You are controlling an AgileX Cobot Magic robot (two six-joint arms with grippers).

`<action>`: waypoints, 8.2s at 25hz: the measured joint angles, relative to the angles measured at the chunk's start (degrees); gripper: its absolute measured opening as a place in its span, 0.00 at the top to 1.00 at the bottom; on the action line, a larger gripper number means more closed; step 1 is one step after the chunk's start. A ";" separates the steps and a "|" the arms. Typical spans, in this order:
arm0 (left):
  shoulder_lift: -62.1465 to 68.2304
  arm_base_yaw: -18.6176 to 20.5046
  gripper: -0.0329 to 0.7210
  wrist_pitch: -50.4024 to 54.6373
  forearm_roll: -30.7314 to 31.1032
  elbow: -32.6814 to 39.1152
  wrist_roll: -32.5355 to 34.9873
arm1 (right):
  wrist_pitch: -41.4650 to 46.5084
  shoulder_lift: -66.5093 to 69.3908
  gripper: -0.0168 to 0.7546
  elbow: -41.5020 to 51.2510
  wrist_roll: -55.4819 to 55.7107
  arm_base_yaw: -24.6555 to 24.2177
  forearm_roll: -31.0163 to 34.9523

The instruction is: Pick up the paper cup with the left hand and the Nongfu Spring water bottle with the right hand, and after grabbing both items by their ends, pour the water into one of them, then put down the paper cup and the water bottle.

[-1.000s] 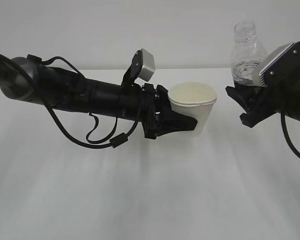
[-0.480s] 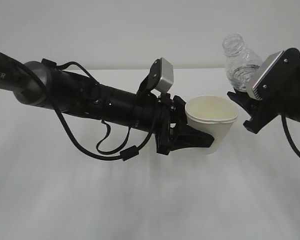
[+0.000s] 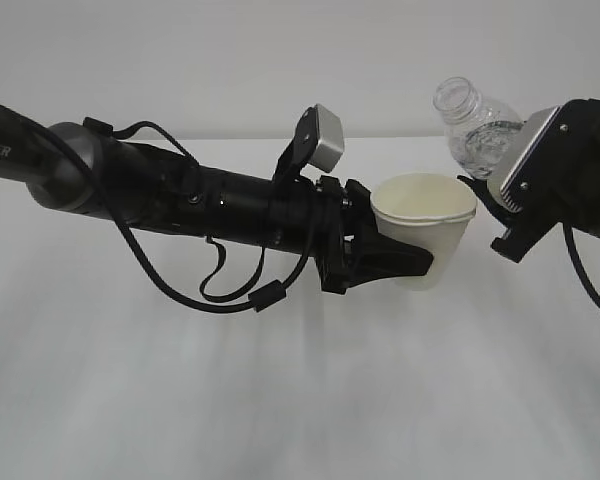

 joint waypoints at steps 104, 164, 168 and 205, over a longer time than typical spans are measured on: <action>0.00 1.08 0.38 -1.23 3.52 0.00 -0.81 | -5.91 0.00 0.36 0.12 -39.59 0.00 9.88; 0.00 1.08 0.38 -0.37 0.51 0.00 -0.94 | -5.91 0.00 0.36 -1.54 -45.89 0.00 9.88; 0.00 1.08 0.38 -0.37 0.51 0.00 -0.94 | -5.91 0.00 0.36 -1.54 -45.99 0.00 9.88; 0.00 1.08 0.38 -0.73 3.90 0.00 -0.94 | -5.91 0.00 0.36 -1.54 -47.27 0.00 9.88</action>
